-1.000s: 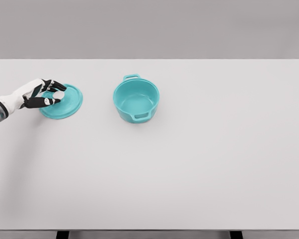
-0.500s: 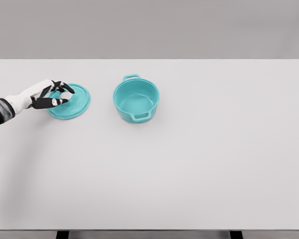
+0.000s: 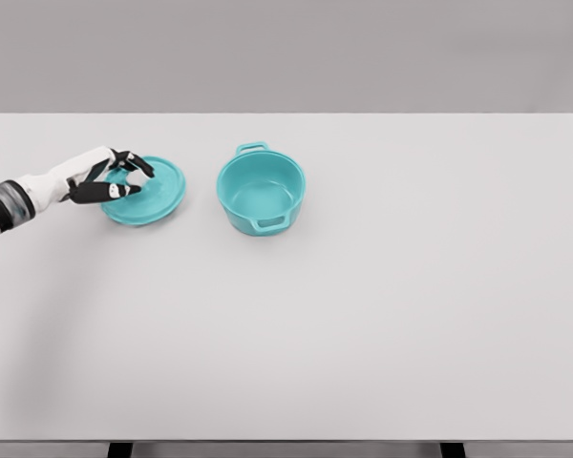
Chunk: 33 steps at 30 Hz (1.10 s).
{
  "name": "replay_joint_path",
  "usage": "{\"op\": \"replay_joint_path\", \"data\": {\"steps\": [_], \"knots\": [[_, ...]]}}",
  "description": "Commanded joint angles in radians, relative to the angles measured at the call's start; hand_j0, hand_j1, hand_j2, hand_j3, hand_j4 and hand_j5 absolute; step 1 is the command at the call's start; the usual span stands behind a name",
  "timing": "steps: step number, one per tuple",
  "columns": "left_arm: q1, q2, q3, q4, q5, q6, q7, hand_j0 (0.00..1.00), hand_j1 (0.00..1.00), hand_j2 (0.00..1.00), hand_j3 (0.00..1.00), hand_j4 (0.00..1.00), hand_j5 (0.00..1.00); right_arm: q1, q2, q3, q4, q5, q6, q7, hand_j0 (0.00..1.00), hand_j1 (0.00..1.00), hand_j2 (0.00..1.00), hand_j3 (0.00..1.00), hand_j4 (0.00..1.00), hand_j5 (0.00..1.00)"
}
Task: Cover the pot with left arm
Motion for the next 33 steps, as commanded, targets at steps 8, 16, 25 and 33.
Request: {"op": "replay_joint_path", "data": {"steps": [8, 16, 25, 33], "knots": [[-0.003, 0.009, 0.004, -0.100, 0.002, 0.009, -0.002, 0.50, 0.50, 0.50, 0.50, 0.50, 0.50, 0.000, 0.000, 0.000, 0.000, 0.000, -0.001, 0.000, 1.00, 1.00, 1.00, 1.00, 1.00, 1.00], [-0.028, 0.028, 0.000, -0.137, 0.009, 0.010, -0.002, 0.50, 0.50, 0.50, 0.50, 0.50, 0.50, 0.000, 0.000, -0.002, 0.000, 0.001, -0.001, 0.000, 1.00, 1.00, 1.00, 1.00, 1.00, 1.00], [-0.028, 0.060, 0.013, -0.229, 0.016, 0.010, 0.000, 0.50, 0.50, 0.50, 0.50, 0.50, 0.50, 0.000, 0.000, 0.000, 0.001, 0.000, -0.001, 0.000, 1.00, 1.00, 1.00, 1.00, 1.00, 1.00], [-0.029, 0.049, 0.048, -0.258, 0.006, 0.000, 0.005, 0.50, 0.50, 0.50, 0.50, 0.50, 0.50, 0.000, 0.000, 0.000, 0.000, 0.001, -0.001, 0.000, 1.00, 1.00, 1.00, 1.00, 1.00, 1.00]]}}
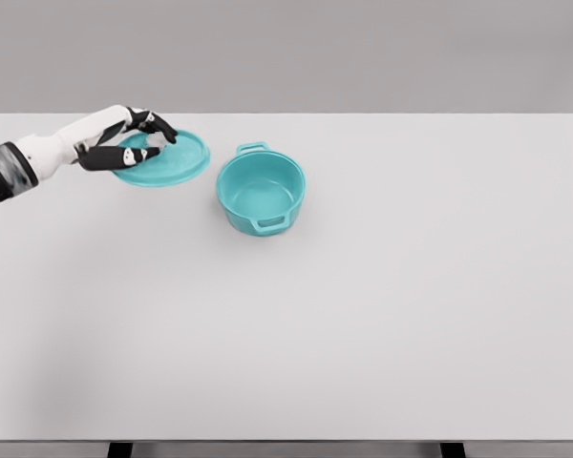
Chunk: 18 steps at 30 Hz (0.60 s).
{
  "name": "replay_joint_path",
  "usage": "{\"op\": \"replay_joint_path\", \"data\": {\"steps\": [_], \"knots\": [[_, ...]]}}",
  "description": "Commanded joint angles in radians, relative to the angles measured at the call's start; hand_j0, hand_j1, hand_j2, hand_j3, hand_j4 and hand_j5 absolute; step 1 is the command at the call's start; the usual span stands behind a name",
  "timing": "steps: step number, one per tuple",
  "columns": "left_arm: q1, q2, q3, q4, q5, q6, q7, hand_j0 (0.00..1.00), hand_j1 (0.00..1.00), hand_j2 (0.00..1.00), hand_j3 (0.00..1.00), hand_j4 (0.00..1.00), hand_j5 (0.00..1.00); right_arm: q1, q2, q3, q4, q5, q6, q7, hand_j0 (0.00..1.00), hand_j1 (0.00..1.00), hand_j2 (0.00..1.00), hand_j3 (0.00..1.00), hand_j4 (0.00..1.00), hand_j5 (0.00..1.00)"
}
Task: Cover the pot with left arm
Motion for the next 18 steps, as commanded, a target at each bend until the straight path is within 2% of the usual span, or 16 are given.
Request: {"op": "replay_joint_path", "data": {"steps": [1, 7, 10, 14, 16, 18], "knots": [[0.000, -0.005, 0.008, -0.016, 0.003, -0.002, 0.003, 0.50, 0.50, 0.50, 0.50, 0.50, 0.50, 0.000, 0.000, 0.000, 0.000, 0.001, -0.001, 0.000, 1.00, 1.00, 1.00, 1.00, 1.00, 1.00], [0.008, -0.010, 0.011, -0.057, 0.002, -0.002, 0.007, 0.50, 0.50, 0.50, 0.50, 0.50, 0.50, 0.000, 0.000, 0.000, 0.000, 0.001, -0.001, 0.000, 1.00, 1.00, 1.00, 1.00, 1.00, 1.00], [0.012, -0.016, 0.068, -0.059, -0.032, -0.002, 0.010, 0.50, 0.50, 0.50, 0.50, 0.50, 0.50, 0.000, 0.000, 0.000, 0.000, 0.000, -0.001, 0.000, 1.00, 1.00, 1.00, 1.00, 1.00, 1.00], [0.029, -0.029, 0.085, -0.057, -0.035, -0.004, 0.061, 0.50, 0.50, 0.50, 0.50, 0.50, 0.50, 0.000, 0.000, 0.000, 0.000, 0.001, -0.001, 0.000, 1.00, 1.00, 1.00, 1.00, 1.00, 1.00], [0.040, -0.052, 0.088, -0.057, -0.063, -0.007, 0.107, 0.50, 0.50, 0.50, 0.50, 0.50, 0.50, 0.000, 0.000, 0.000, 0.000, 0.001, -0.001, 0.000, 1.00, 1.00, 1.00, 1.00, 1.00, 1.00], [0.054, -0.059, 0.100, -0.057, -0.070, -0.007, 0.115, 0.50, 0.50, 0.50, 0.50, 0.50, 0.50, 0.000, 0.000, 0.000, 0.000, 0.000, -0.001, 0.000, 1.00, 1.00, 1.00, 1.00, 1.00, 1.00]]}}
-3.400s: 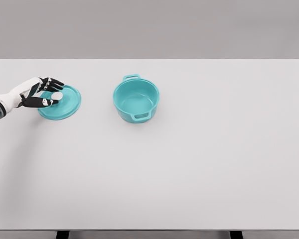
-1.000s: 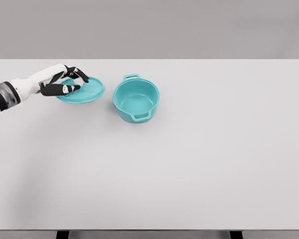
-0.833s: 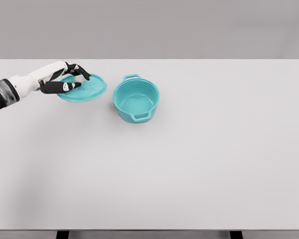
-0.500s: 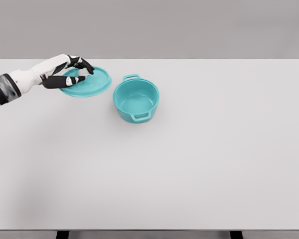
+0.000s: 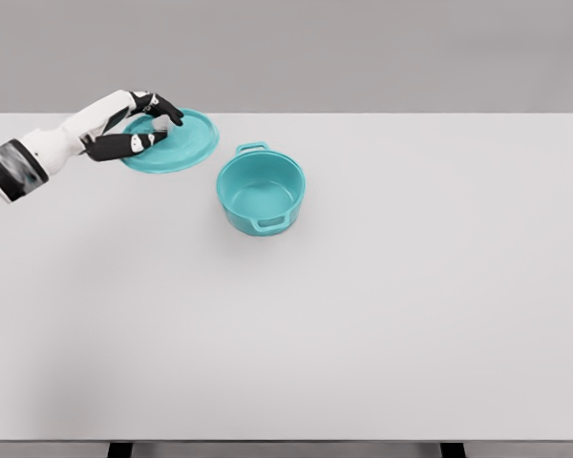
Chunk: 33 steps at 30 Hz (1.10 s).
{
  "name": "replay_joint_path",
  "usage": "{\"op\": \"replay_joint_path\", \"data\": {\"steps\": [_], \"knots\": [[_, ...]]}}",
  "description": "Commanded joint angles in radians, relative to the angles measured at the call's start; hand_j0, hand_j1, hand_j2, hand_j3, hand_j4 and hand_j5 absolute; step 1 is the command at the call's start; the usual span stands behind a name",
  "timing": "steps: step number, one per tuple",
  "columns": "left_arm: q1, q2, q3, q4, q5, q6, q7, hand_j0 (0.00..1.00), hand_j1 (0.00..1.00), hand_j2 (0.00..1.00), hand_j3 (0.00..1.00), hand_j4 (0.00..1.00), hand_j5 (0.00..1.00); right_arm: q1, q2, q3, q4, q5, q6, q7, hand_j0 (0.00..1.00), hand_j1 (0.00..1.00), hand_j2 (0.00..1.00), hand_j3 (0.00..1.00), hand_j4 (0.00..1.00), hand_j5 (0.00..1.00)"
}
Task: Cover the pot with left arm
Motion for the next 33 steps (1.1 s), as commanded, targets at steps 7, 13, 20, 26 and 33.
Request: {"op": "replay_joint_path", "data": {"steps": [7, 13, 20, 26, 33], "knots": [[0.043, -0.076, 0.046, -0.015, -0.083, -0.017, 0.039, 0.50, 0.50, 0.50, 0.50, 0.50, 0.50, 0.000, 0.000, 0.000, 0.001, 0.000, -0.001, 0.000, 1.00, 1.00, 1.00, 1.00, 1.00, 1.00], [0.063, -0.098, 0.046, -0.018, -0.097, -0.017, 0.040, 0.50, 0.50, 0.50, 0.50, 0.50, 0.50, 0.000, 0.000, 0.000, 0.000, 0.000, -0.001, 0.000, 1.00, 1.00, 1.00, 1.00, 1.00, 1.00], [0.071, -0.138, 0.103, 0.044, -0.169, -0.018, 0.039, 0.50, 0.50, 0.50, 0.50, 0.50, 0.50, 0.000, 0.000, 0.000, 0.000, 0.002, -0.001, 0.000, 1.00, 1.00, 1.00, 1.00, 1.00, 1.00], [0.086, -0.155, 0.117, 0.037, -0.182, -0.020, 0.039, 0.50, 0.50, 0.50, 0.50, 0.50, 0.50, 0.000, 0.000, 0.000, 0.000, 0.000, -0.001, 0.000, 1.00, 1.00, 1.00, 1.00, 1.00, 1.00], [0.117, -0.184, 0.127, -0.007, -0.239, -0.018, 0.040, 0.50, 0.50, 0.50, 0.50, 0.50, 0.50, 0.000, 0.000, -0.002, 0.000, 0.000, -0.001, 0.000, 1.00, 1.00, 1.00, 1.00, 1.00, 1.00]]}}
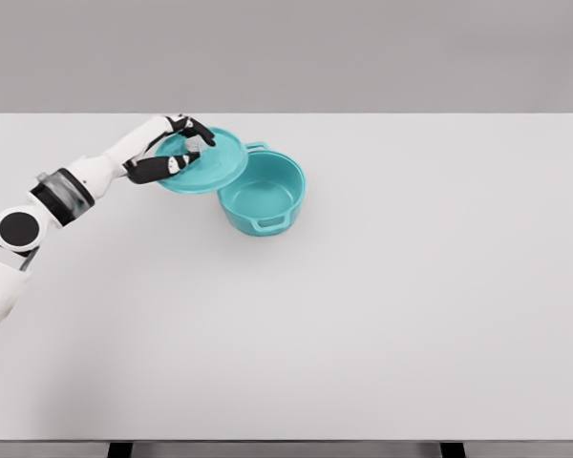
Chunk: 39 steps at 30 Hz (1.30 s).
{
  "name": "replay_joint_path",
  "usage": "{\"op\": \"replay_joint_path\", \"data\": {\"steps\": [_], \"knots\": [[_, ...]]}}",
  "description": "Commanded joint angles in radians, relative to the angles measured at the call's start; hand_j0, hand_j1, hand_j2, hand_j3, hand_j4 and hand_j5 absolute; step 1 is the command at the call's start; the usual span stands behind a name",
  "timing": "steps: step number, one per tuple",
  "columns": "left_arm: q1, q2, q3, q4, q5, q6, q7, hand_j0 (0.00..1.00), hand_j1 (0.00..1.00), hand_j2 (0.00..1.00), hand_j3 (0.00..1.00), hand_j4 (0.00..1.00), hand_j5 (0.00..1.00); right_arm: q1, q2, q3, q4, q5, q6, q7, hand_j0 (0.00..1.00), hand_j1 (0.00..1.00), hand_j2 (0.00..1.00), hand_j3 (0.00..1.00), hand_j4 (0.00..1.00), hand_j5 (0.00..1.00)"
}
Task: Cover the pot with left arm
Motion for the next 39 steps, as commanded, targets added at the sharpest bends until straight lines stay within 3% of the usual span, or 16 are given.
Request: {"op": "replay_joint_path", "data": {"steps": [1, 13, 23, 39], "knots": [[0.000, -0.007, 0.004, -0.012, -0.008, 0.001, 0.001, 0.50, 0.50, 0.50, 0.50, 0.50, 0.50, 0.000, 0.000, 0.000, 0.000, 0.001, -0.001, 0.000, 1.00, 1.00, 1.00, 1.00, 1.00, 1.00], [0.021, -0.049, 0.018, 0.002, -0.039, 0.001, 0.008, 0.50, 0.50, 0.50, 0.50, 0.50, 0.50, 0.000, 0.000, 0.000, 0.000, 0.001, -0.001, 0.000, 1.00, 1.00, 1.00, 1.00, 1.00, 1.00], [0.052, -0.092, 0.047, 0.002, -0.111, 0.001, 0.050, 0.49, 0.49, 0.49, 0.49, 0.49, 0.49, 0.000, 0.000, 0.000, 0.000, 0.001, -0.001, 0.000, 1.00, 1.00, 1.00, 1.00, 1.00, 1.00], [0.057, -0.167, 0.047, 0.037, -0.166, 0.003, 0.068, 0.49, 0.49, 0.49, 0.49, 0.49, 0.49, 0.000, 0.000, 0.000, 0.000, 0.001, -0.001, 0.000, 1.00, 1.00, 1.00, 1.00, 1.00, 1.00]]}}
